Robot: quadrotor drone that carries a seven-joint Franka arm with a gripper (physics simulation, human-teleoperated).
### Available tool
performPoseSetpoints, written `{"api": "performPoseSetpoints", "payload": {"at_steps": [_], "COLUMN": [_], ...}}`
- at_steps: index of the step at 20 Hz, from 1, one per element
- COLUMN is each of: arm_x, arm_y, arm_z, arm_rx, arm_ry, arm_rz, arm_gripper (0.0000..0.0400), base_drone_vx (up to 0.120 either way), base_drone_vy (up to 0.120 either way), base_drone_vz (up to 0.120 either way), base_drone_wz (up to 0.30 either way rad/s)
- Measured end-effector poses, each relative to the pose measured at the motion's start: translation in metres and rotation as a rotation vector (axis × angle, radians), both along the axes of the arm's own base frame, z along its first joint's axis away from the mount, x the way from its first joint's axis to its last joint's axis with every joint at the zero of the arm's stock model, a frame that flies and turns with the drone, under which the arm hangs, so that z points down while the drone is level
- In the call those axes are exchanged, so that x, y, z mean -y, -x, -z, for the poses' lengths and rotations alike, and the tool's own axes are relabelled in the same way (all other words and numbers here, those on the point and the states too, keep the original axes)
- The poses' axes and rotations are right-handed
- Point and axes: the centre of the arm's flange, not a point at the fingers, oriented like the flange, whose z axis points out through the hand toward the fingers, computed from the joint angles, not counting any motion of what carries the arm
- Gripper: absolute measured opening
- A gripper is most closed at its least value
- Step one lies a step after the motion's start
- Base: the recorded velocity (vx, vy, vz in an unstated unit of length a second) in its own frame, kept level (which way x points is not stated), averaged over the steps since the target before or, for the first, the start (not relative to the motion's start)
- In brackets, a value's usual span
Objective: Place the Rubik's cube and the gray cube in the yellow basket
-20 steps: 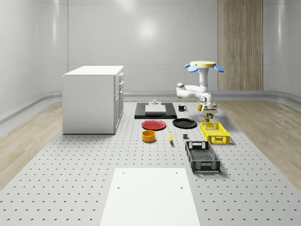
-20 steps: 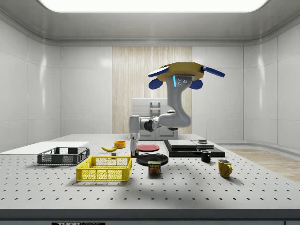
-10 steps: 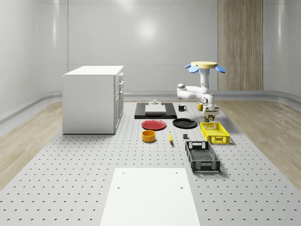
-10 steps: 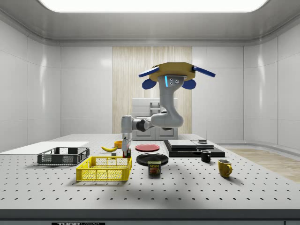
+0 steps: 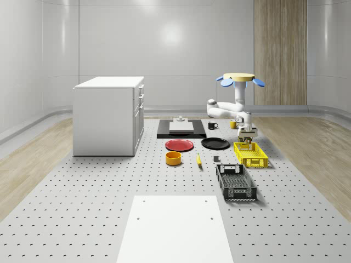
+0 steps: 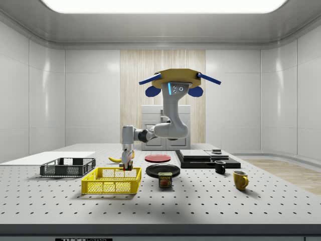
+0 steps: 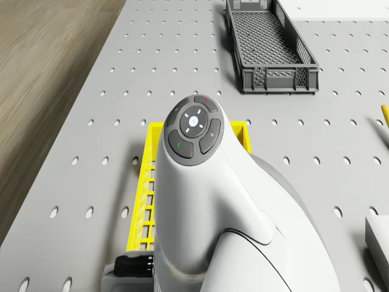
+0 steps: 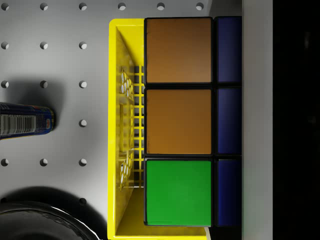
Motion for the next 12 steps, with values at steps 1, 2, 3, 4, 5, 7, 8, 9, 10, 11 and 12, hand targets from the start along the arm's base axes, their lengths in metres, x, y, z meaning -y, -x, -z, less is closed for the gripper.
{"api": "performPoseSetpoints", "payload": {"at_steps": [1, 2, 3, 4, 5, 7, 8, 9, 10, 11, 12], "arm_x": [0.0, 0.0, 0.0, 0.0, 0.0, 0.0, 0.0, 0.0, 0.0, 0.0, 0.0], "arm_y": [0.0, 0.0, 0.0, 0.0, 0.0, 0.0, 0.0, 0.0, 0.0, 0.0, 0.0], "arm_z": [0.0, -0.001, -0.003, -0.006, -0.009, -0.016, -0.021, -0.025, -0.03, -0.034, -0.037], "arm_rx": [0.0, 0.0, 0.0, 0.0, 0.0, 0.0, 0.0, 0.0, 0.0, 0.0, 0.0], "arm_ry": [0.0, 0.0, 0.0, 0.0, 0.0, 0.0, 0.0, 0.0, 0.0, 0.0, 0.0], "arm_rz": [0.0, 0.0, 0.0, 0.0, 0.0, 0.0, 0.0, 0.0, 0.0, 0.0, 0.0], "arm_gripper": [0.0325, 0.0325, 0.0325, 0.0325, 0.0325, 0.0325, 0.0325, 0.0325, 0.0325, 0.0325, 0.0325], "base_drone_vx": [0.0, 0.0, 0.0, 0.0, 0.0, 0.0, 0.0, 0.0, 0.0, 0.0, 0.0], "base_drone_vy": [0.0, 0.0, 0.0, 0.0, 0.0, 0.0, 0.0, 0.0, 0.0, 0.0, 0.0], "base_drone_vz": [-0.12, -0.04, 0.0, 0.0, 0.0, 0.0, 0.0, 0.0, 0.0, 0.0, 0.0], "base_drone_wz": [0.0, 0.0, 0.0, 0.0, 0.0, 0.0, 0.0, 0.0, 0.0, 0.0, 0.0]}}
